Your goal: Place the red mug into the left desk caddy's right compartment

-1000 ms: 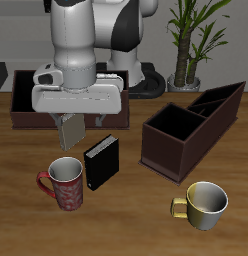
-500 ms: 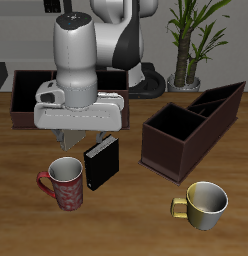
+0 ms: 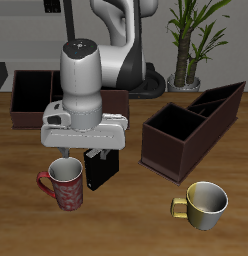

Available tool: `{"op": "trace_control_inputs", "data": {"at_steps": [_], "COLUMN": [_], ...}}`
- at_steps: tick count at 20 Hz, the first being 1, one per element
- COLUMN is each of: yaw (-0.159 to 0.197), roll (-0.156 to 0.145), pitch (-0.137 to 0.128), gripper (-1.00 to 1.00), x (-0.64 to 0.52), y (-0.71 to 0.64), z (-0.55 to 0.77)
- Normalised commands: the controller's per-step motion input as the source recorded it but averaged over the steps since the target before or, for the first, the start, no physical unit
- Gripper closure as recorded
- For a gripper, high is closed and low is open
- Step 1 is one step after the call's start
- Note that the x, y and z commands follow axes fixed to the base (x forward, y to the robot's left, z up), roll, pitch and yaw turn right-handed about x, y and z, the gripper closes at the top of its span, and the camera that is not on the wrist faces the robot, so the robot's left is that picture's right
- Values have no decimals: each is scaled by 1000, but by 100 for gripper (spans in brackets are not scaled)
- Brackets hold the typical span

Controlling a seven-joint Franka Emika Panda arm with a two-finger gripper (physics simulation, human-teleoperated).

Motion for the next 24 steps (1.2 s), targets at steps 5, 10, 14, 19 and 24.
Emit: {"op": "trace_control_inputs", "data": {"at_steps": [5, 10, 14, 19, 24], "yaw": [-26, -37, -19, -21, -11], "roll": [13, 1, -16, -24, -47], "pitch": [45, 51, 28, 4, -9], "gripper": [-100, -100, 100, 100, 100], "x": [41, 55, 28, -35, 5], "y": [185, 52, -38, -115, -298], "z": [-403, -351, -223, -43, 100]}}
